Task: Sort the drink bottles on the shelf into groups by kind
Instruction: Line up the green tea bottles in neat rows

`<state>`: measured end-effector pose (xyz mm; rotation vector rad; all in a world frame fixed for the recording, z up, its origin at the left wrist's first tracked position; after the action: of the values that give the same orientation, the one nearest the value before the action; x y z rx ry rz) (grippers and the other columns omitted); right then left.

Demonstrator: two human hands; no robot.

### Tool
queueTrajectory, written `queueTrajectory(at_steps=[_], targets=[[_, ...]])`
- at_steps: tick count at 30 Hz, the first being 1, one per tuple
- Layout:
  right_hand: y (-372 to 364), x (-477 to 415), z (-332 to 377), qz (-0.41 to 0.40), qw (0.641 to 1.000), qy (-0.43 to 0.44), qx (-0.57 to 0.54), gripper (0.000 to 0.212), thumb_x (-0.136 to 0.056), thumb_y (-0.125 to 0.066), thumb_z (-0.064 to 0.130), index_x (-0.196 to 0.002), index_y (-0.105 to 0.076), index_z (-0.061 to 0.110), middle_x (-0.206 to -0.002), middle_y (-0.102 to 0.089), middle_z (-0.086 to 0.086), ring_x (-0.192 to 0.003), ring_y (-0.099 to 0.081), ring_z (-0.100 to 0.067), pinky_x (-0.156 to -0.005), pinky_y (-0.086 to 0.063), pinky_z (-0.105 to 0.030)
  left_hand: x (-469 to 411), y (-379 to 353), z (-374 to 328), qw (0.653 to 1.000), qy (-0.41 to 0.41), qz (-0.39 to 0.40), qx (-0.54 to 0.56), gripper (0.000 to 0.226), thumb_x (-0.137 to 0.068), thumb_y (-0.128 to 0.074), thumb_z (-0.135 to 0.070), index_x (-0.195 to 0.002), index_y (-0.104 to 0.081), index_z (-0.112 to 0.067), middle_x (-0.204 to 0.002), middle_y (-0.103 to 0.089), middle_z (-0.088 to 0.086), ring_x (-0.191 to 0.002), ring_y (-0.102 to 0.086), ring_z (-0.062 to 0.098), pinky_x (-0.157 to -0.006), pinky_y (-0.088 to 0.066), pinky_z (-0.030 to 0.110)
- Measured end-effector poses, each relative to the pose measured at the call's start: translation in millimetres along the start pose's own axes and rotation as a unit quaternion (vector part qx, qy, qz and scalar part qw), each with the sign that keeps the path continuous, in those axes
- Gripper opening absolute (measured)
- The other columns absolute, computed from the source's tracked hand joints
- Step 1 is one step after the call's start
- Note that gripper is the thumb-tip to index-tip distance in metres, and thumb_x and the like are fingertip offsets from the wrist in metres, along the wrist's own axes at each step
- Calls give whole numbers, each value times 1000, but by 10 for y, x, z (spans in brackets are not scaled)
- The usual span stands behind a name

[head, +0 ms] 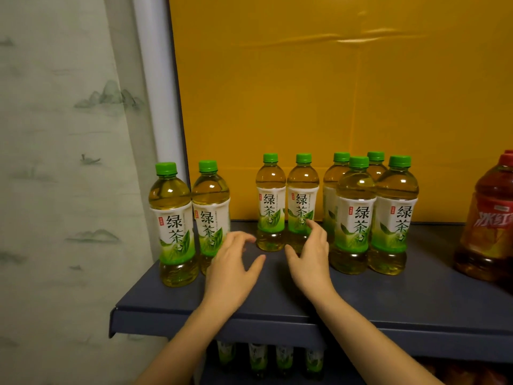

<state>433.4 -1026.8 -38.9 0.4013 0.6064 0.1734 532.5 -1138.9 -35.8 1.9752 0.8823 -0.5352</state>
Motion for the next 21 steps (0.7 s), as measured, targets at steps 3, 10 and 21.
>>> queueTrajectory(at_steps=[3, 10, 21], targets=[[-137, 134, 188, 74, 995, 51, -51, 59, -84, -63, 14, -136, -33, 9, -137, -37, -6, -130, -34, -18, -107, -26, -24, 268, 397, 73, 994, -4, -111, -22, 18, -78, -70, -20, -91, -57, -22, -93, -54, -7, -82, -54, 9, -66, -47, 22], [-706, 119, 532, 234, 966, 32, -105, 96, -73, -76, 26, -146, -14, 13, -151, -23, -4, -138, -28, -18, -112, -28, -29, 239, 854, 691, 968, 124, -219, 1, 68, -58, -80, -15, -112, -41, -4, -106, -40, 6, -99, -45, 27, -83, -42, 39], [-1049, 78, 613, 141, 985, 17, -99, 81, -72, -77, 28, -135, -29, 12, -135, -43, -5, -127, -42, -21, -102, -38, -35, -30, 810, 923, 958, 201, 14, 206, 61, -67, -79, -8, -114, -45, -25, -101, -57, -19, -94, -56, -3, -70, -49, 12]])
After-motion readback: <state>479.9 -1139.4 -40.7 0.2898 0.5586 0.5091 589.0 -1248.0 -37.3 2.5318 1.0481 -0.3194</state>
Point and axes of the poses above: each hand's wrist, its own x-axis away from the middle knuckle, its own y-axis out of the back of the hand, z = x × y, the point moved 2 cm from there along -x, towards the middle knuckle
